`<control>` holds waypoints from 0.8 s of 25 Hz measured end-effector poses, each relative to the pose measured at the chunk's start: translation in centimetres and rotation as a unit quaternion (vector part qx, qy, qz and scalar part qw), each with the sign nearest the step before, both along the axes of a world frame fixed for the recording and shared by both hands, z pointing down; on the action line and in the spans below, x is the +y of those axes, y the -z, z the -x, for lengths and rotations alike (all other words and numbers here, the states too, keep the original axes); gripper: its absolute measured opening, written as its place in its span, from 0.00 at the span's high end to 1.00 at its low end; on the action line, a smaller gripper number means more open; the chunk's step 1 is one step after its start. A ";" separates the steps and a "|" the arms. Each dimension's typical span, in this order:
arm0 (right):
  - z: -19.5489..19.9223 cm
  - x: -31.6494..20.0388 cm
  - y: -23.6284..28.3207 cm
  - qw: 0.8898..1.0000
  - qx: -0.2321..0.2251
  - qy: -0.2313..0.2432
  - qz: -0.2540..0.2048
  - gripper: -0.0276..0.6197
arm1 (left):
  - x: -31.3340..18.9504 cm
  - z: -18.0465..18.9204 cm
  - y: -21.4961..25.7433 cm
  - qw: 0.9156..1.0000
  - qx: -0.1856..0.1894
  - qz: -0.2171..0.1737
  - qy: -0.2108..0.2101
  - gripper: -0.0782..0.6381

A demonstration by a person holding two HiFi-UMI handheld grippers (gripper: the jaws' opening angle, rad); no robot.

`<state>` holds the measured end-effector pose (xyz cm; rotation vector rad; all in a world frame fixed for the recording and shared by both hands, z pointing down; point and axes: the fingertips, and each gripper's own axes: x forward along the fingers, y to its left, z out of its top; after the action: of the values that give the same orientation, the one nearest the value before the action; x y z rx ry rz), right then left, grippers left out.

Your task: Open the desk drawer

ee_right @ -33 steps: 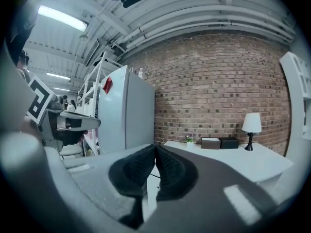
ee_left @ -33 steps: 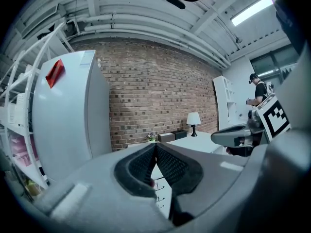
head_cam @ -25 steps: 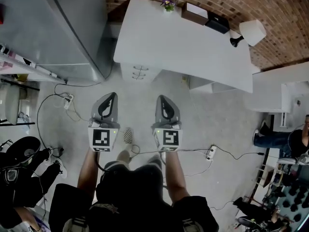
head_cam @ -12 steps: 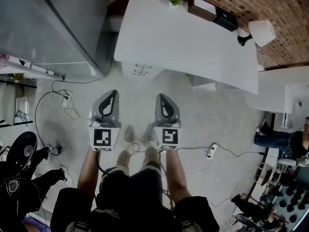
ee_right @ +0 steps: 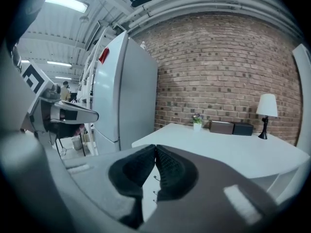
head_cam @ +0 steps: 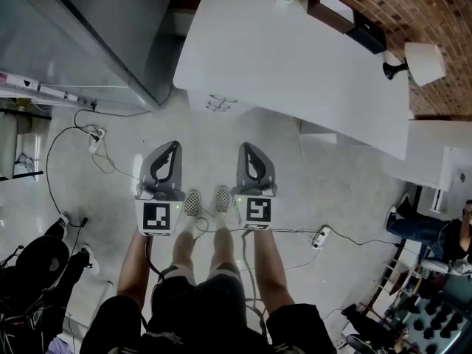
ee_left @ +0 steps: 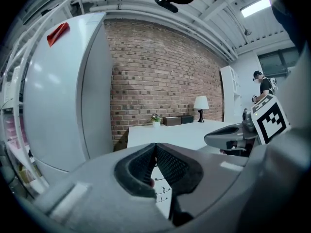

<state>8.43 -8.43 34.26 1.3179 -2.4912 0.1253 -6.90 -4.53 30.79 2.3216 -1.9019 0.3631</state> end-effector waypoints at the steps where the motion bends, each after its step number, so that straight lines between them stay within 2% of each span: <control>1: -0.1 -0.4 -0.8 1.000 0.004 0.003 0.002 0.95 | -0.2 -0.1 -0.6 1.000 -0.001 0.003 0.001 0.88; 8: -0.3 -2.3 -5.6 0.999 0.019 0.034 0.011 0.95 | -0.8 -0.8 -5.1 1.000 -0.008 0.024 0.015 0.88; 12: -0.1 -2.7 -7.9 0.999 0.014 0.041 0.018 0.95 | -0.9 -0.6 -7.1 0.999 0.006 0.021 0.036 0.88; 20: 0.1 -2.7 -11.2 0.998 0.021 0.064 0.010 0.95 | -0.7 -0.6 -10.2 0.999 0.004 0.014 0.042 0.88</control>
<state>8.28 -11.09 45.50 1.1389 -2.5238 0.0920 -6.27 -5.20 40.97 2.2125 -1.9701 0.3677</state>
